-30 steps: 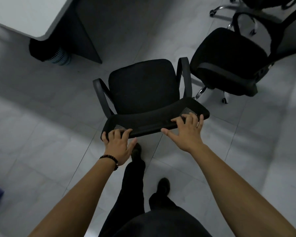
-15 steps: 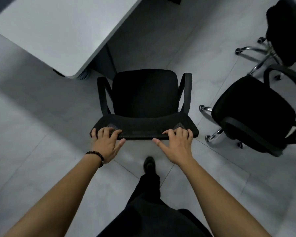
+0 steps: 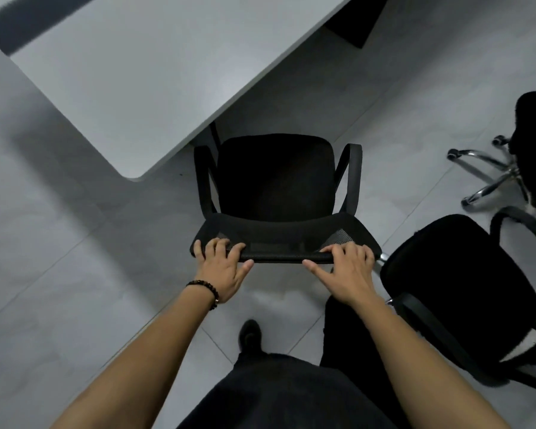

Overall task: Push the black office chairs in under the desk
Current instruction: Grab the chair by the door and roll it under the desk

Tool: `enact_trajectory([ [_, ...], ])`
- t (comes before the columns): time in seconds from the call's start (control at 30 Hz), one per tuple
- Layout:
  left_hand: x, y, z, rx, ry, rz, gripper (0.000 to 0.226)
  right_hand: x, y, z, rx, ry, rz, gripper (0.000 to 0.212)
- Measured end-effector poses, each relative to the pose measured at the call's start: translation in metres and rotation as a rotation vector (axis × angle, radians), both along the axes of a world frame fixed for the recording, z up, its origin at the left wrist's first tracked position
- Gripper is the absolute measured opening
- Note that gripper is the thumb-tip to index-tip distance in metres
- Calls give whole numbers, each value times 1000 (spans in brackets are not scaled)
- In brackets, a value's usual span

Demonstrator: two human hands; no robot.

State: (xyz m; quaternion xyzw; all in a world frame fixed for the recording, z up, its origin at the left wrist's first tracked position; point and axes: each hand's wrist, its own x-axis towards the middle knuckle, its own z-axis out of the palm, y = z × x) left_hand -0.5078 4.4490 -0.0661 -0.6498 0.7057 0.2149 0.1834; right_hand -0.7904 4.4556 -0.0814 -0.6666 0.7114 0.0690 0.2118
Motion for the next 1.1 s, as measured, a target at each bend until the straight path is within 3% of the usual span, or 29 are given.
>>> enact_trajectory([
  [0.4,-161,-103,14,58,9,265,55,-152,-191,12,63,-38,287,78],
  [0.73,-210,-156,7,-22,100,311,57,-210,-293,11,51,33,399,90],
  [1.1,-250,-205,-10,60,200,413,62,-233,-377,14,66,88,438,89],
])
